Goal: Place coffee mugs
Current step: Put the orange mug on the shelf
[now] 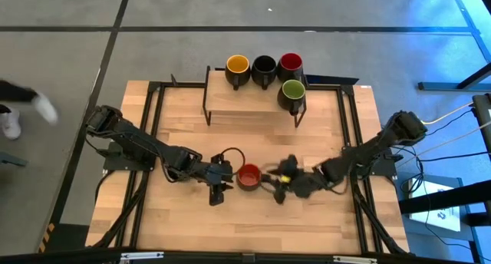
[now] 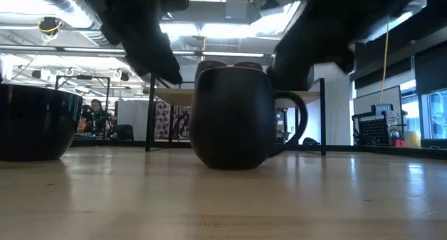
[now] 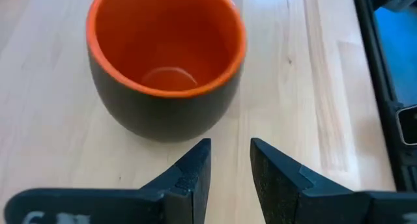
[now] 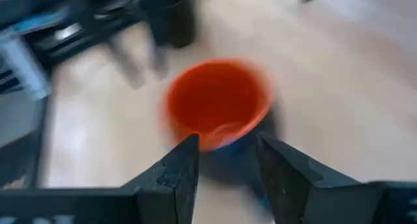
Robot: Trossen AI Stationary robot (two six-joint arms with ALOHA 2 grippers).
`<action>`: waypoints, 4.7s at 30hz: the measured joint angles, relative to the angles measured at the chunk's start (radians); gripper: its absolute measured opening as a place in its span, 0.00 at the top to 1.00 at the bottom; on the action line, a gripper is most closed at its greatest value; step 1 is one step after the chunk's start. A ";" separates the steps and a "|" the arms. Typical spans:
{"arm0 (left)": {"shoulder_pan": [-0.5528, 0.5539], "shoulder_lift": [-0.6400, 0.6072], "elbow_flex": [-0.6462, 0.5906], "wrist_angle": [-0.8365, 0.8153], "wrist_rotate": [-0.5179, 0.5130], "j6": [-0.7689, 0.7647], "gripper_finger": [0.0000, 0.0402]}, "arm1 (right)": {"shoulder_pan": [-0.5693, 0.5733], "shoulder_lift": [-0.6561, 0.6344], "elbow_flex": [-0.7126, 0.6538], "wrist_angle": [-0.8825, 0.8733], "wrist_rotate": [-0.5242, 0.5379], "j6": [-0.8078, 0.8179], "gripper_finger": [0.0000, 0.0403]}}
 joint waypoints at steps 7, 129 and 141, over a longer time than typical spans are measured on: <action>0.010 -0.036 0.000 -0.018 -0.007 0.024 0.75 | 0.110 -0.016 -0.001 -0.020 -0.011 0.011 0.65; 0.031 -0.738 0.129 -0.509 0.089 0.133 0.76 | -0.488 0.177 0.622 -0.928 0.205 0.501 0.87; 0.031 -0.738 0.128 -0.509 0.089 0.133 0.76 | -0.487 0.178 0.622 -0.913 0.238 0.490 0.82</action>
